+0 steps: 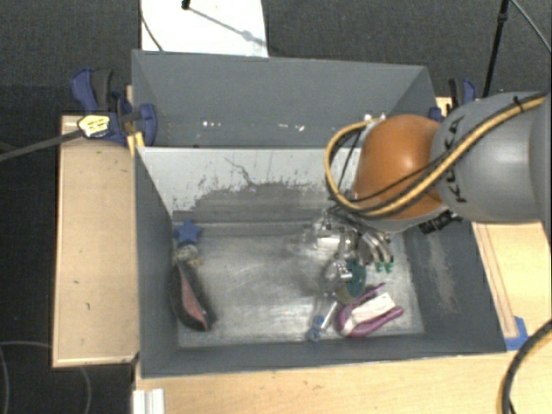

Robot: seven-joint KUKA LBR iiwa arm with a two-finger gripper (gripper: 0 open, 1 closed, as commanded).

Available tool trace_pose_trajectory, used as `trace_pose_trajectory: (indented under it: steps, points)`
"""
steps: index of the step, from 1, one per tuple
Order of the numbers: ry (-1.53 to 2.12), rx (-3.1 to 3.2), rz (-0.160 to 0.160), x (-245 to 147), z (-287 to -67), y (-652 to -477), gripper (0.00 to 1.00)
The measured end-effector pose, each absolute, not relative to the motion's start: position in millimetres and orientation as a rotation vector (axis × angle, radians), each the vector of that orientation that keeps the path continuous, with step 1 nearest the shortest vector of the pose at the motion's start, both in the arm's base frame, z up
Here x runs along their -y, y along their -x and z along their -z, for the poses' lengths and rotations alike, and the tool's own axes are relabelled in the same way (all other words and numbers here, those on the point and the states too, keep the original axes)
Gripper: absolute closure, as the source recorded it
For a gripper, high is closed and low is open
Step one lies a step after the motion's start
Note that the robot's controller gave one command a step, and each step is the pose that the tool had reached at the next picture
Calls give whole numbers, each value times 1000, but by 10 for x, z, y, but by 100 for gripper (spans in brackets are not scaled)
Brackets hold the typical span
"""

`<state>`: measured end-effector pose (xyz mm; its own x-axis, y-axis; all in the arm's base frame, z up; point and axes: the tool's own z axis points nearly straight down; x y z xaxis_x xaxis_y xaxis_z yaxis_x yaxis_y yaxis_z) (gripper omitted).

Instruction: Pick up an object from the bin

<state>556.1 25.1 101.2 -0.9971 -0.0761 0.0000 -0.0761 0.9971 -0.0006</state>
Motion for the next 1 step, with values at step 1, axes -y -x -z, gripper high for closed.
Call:
trace_pose_trajectory:
  steps: [1]
  points:
    - [278, -3115, -5, 27, -730, -5198, 0]
